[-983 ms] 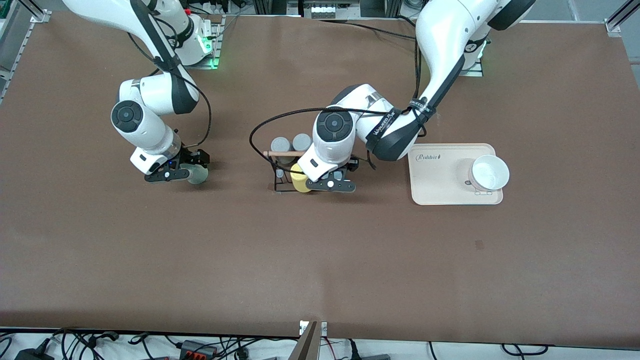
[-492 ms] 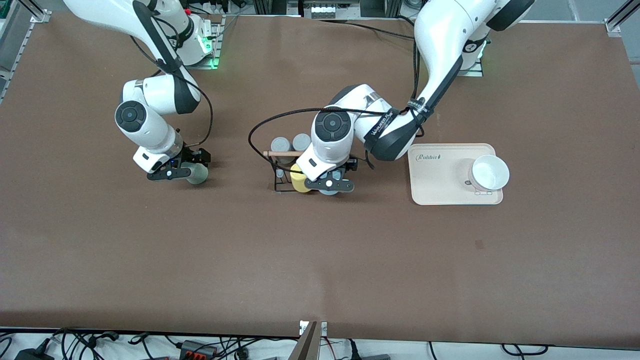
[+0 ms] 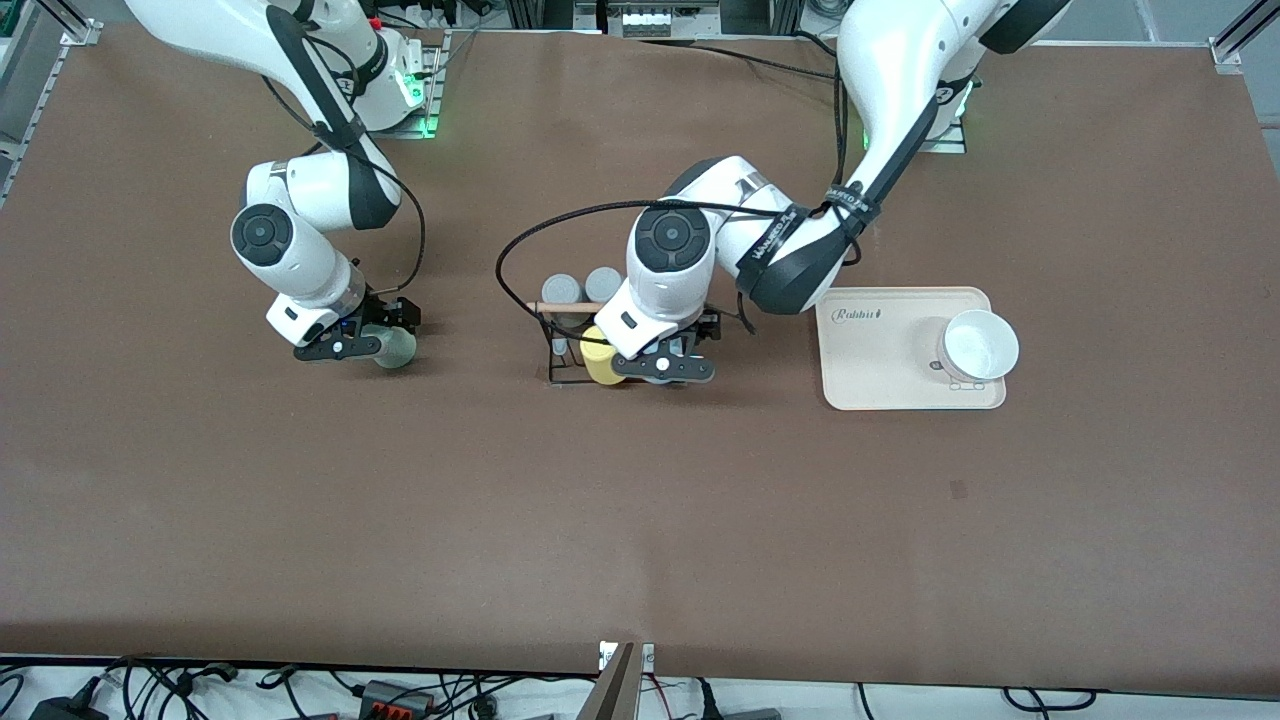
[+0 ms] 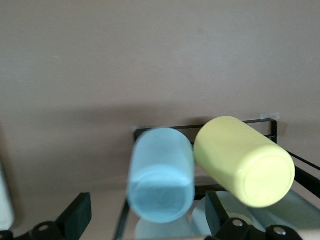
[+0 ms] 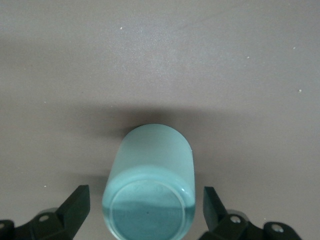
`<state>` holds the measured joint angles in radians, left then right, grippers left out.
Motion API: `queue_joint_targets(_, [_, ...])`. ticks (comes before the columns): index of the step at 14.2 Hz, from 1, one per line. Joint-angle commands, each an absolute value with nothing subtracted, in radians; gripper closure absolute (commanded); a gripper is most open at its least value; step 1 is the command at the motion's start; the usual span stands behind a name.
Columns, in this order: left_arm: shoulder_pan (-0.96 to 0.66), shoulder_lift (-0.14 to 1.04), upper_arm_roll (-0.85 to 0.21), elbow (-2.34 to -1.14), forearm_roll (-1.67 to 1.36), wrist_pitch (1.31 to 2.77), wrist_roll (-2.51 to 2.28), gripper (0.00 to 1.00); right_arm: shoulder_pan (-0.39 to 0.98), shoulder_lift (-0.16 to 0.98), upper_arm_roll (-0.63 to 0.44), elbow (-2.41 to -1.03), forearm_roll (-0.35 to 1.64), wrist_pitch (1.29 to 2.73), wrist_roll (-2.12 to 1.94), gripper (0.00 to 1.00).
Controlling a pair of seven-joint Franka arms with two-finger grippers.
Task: Hang scattered cups on rack with three cups
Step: 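Open the left gripper and withdraw it from the hung blue cup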
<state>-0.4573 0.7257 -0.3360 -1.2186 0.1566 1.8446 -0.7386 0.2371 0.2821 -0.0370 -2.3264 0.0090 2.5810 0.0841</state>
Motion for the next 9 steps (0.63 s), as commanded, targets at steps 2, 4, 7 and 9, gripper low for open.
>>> queue_joint_targets(2, [-0.371, 0.598, -0.336, -1.229, 0.181, 1.703, -0.694, 0.0, 0.235, 0.281, -0.04, -2.335, 0.015, 2.603, 0.097, 0.0])
queue_joint_targets(4, [-0.307, 0.551, -0.325, -1.23, 0.196, 1.635, -0.613, 0.0, 0.235, 0.281, -0.04, -2.335, 0.017, 2.608, 0.097, 0.0])
queue_joint_targets(7, [-0.203, 0.497, -0.325, -1.238, 0.227, 1.543, -0.422, 0.0, 0.235, 0.281, -0.04, -2.333, 0.017, 2.615, 0.097, 0.01])
queue_joint_targets(9, [-0.112, 0.463, -0.337, -1.256, 0.225, 1.52, -0.327, 0.0, 0.235, 0.281, -0.04, -2.333, 0.017, 2.617, 0.097, 0.26])
